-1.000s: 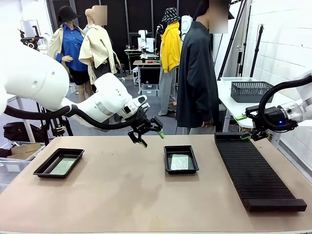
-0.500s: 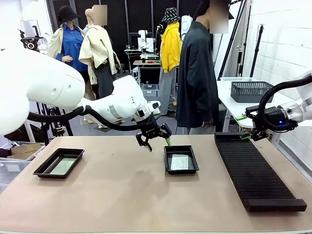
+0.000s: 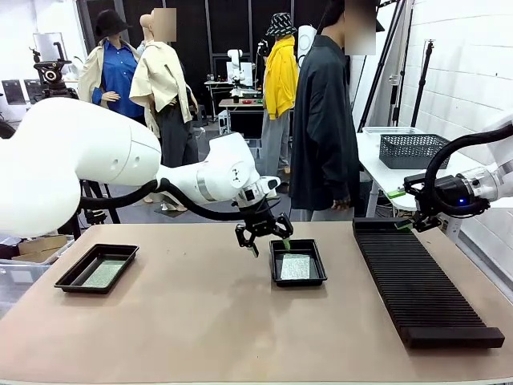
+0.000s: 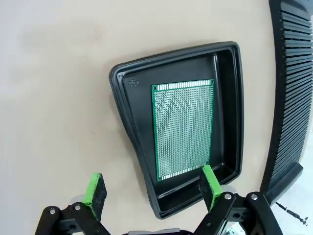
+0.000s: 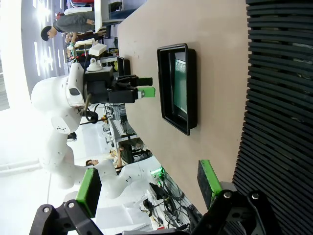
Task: Inspect and transfer BCBs to ESD trays.
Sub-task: Pick up the ESD tray and place it on the left side of the table.
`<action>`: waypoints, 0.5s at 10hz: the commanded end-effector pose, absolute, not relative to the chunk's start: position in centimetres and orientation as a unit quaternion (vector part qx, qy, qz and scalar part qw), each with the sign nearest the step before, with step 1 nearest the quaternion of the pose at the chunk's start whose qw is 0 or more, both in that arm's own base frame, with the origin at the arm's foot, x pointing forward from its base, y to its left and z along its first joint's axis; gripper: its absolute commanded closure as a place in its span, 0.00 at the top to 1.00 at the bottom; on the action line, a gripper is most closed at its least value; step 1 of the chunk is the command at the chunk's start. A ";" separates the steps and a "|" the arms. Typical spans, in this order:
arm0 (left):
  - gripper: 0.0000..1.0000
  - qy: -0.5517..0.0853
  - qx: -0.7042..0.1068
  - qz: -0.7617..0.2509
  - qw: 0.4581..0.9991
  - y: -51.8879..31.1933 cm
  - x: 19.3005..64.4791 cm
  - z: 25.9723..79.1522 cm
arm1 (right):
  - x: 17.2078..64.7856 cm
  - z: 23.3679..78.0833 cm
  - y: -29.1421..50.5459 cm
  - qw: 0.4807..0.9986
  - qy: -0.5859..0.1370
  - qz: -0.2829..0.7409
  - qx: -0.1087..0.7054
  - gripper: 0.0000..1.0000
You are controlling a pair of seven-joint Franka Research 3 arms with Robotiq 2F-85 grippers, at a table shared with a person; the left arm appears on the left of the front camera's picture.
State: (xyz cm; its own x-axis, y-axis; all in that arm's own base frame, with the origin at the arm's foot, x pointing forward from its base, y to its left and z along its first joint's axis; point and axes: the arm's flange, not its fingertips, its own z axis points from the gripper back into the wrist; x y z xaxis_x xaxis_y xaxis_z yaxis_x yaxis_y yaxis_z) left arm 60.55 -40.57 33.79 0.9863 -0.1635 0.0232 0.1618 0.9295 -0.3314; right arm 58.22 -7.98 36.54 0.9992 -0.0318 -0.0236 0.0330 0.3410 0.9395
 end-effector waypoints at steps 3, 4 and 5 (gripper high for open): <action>1.00 0.010 -0.132 -0.076 0.988 -42.4 61.2 32.4 | 58.1 36.7 -7.7 0.820 0.003 -0.023 0.571 1.00; 1.00 0.012 -0.130 -0.076 0.989 -42.6 61.2 32.1 | 58.1 36.7 -7.7 0.820 0.003 -0.023 0.571 1.00; 1.00 0.021 -0.134 -0.073 0.988 -42.7 61.2 32.0 | 58.1 36.7 -7.7 0.820 0.003 -0.023 0.571 1.00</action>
